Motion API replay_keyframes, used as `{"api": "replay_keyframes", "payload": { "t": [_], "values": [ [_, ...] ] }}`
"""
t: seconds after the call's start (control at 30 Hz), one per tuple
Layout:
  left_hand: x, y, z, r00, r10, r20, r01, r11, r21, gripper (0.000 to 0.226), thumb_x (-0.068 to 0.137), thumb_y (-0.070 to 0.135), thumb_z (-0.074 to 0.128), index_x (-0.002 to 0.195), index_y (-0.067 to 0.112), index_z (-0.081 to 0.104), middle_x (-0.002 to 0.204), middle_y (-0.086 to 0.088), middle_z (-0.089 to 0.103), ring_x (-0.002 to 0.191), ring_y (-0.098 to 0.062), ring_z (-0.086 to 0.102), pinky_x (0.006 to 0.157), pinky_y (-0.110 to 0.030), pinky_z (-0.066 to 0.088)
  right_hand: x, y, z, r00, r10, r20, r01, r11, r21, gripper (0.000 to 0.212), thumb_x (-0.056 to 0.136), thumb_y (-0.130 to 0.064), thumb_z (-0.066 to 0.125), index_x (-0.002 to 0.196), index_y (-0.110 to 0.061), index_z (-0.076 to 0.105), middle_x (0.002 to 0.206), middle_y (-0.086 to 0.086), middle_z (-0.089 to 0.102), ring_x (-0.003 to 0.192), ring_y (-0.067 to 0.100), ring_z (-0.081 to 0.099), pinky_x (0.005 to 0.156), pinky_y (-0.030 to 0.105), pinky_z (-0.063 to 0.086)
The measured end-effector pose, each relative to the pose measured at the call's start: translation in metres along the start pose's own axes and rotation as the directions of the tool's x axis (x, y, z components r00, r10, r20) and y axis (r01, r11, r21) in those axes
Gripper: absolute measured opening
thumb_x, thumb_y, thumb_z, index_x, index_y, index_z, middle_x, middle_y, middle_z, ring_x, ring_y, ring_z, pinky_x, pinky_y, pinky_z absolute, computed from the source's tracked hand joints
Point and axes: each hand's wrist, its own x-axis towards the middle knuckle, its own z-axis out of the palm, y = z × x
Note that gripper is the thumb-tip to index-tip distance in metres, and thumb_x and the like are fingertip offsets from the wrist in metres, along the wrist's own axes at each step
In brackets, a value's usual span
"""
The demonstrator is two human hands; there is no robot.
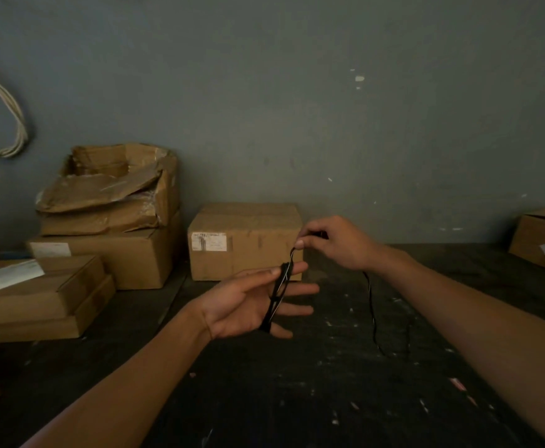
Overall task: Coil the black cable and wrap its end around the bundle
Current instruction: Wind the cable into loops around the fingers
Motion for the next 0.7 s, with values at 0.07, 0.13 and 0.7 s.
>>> {"api": "replay_keyframes", "payload": {
  "t": [0.07, 0.13, 0.7],
  "values": [
    [-0.002, 0.001, 0.003, 0.998, 0.022, 0.064, -0.02, 0.999, -0.028, 0.045, 0.094, 0.033, 0.048, 0.137, 0.027, 0.054, 0.148, -0.015, 0.046, 0.135, -0.042, 0.042, 0.107, -0.071, 0.023, -0.007, 0.009, 0.009, 0.999, 0.046, -0.003, -0.045, 0.986, 0.158, 0.013, 0.093, -0.022, 0.06, 0.096, -0.017, 0.071, 0.095, 0.015, 0.071, 0.089, 0.026, 0.064, 0.084, 0.039, 0.05],
    [-0.004, 0.005, 0.006, 0.989, 0.083, 0.12, -0.077, 0.996, -0.051, 0.045, 0.096, 0.035, 0.041, 0.14, 0.029, 0.051, 0.149, -0.014, 0.045, 0.137, -0.042, 0.039, 0.106, -0.069, 0.028, -0.016, 0.017, 0.023, 0.993, 0.118, -0.031, -0.102, 0.94, 0.327, 0.013, 0.095, -0.017, 0.057, 0.092, -0.016, 0.07, 0.094, 0.025, 0.067, 0.08, 0.027, 0.06, 0.076, 0.035, 0.048],
    [0.014, 0.028, -0.01, 0.917, 0.316, -0.245, -0.349, 0.931, -0.104, 0.04, 0.094, 0.038, 0.042, 0.132, 0.034, 0.054, 0.144, -0.012, 0.052, 0.127, -0.045, 0.05, 0.103, -0.075, 0.025, -0.063, -0.037, 0.116, 0.951, 0.218, 0.219, -0.302, 0.808, 0.505, 0.023, 0.101, -0.032, 0.043, 0.113, -0.027, 0.062, 0.07, -0.004, 0.054, 0.059, 0.003, 0.051, 0.054, 0.017, 0.044]
  ]
}}
